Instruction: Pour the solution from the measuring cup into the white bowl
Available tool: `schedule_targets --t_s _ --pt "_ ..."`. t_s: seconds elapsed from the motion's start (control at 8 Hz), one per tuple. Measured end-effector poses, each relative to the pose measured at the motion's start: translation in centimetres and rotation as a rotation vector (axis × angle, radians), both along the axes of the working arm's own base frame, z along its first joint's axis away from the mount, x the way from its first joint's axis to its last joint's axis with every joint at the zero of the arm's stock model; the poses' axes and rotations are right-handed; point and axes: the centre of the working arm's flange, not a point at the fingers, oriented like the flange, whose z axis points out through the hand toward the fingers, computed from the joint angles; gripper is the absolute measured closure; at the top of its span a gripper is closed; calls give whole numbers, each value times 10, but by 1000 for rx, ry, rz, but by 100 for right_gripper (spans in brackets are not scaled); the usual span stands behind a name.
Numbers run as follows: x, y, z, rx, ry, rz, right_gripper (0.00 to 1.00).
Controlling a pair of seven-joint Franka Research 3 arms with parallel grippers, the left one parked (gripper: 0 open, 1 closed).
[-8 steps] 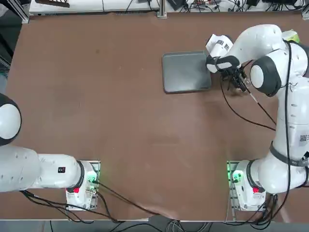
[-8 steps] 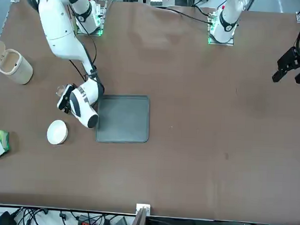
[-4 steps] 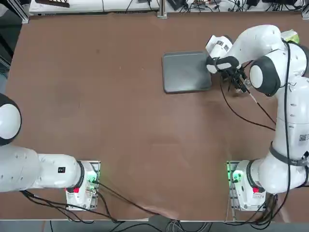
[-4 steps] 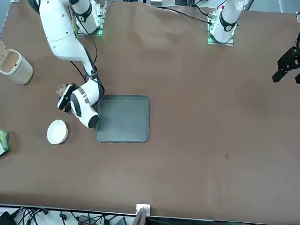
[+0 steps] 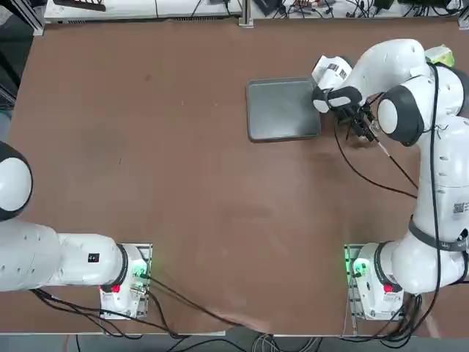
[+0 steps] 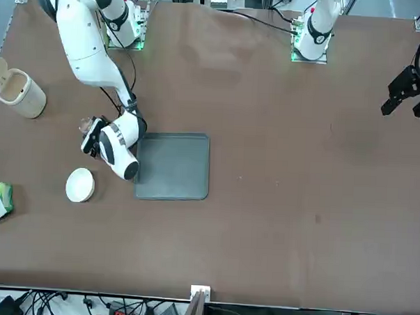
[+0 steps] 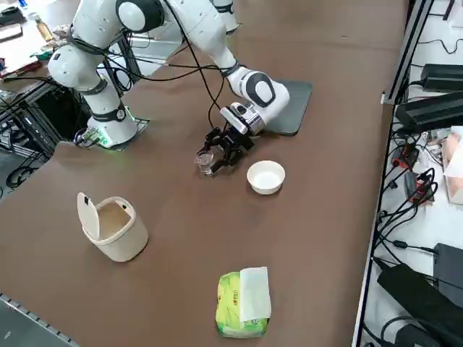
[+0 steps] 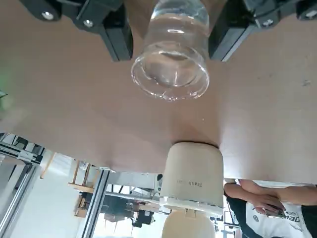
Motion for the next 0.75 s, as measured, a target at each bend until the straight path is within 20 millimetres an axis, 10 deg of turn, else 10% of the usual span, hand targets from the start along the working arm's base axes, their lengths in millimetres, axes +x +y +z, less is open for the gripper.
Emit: schedule_targets --t_s 0.75 --pt "0 -2 0 -12 0 8 12"
